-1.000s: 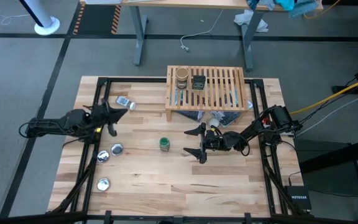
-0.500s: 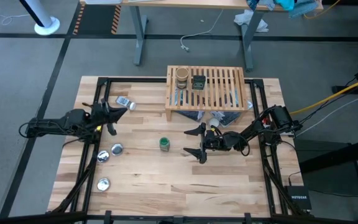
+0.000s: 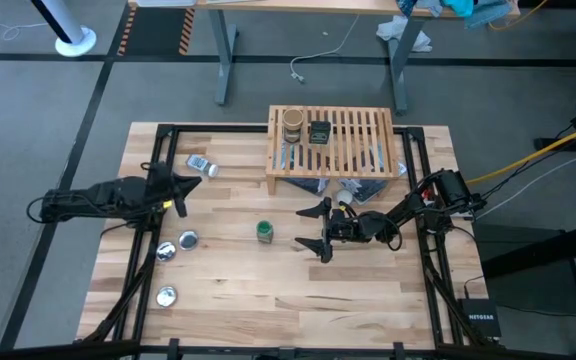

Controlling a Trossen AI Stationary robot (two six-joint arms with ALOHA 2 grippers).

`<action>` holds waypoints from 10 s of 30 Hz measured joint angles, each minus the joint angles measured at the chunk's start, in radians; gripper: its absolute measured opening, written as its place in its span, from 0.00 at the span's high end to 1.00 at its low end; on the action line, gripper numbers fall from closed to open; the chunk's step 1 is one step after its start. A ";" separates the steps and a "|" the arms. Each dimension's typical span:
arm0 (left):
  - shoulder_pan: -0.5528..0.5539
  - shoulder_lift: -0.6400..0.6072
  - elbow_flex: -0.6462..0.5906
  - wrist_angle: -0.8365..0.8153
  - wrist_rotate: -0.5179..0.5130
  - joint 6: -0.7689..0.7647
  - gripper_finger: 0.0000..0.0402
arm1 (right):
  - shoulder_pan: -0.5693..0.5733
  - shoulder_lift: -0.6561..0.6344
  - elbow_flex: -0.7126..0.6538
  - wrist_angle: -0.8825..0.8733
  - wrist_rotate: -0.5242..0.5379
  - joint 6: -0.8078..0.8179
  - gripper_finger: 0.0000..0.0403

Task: Shelf spices
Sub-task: Move the white seasoning bottle to the middle left of the table

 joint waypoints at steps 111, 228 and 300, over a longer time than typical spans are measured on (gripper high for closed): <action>0.233 0.904 0.002 0.268 0.873 -0.418 0.55 | 0.000 0.000 0.001 -0.053 -0.082 0.027 0.03; -0.442 0.762 0.011 0.024 0.630 -0.586 1.00 | 0.196 -0.054 0.505 -1.046 -0.079 0.106 0.03; -0.453 0.762 0.012 0.052 0.358 -0.619 1.00 | 0.261 0.038 0.505 -0.967 0.058 0.373 0.99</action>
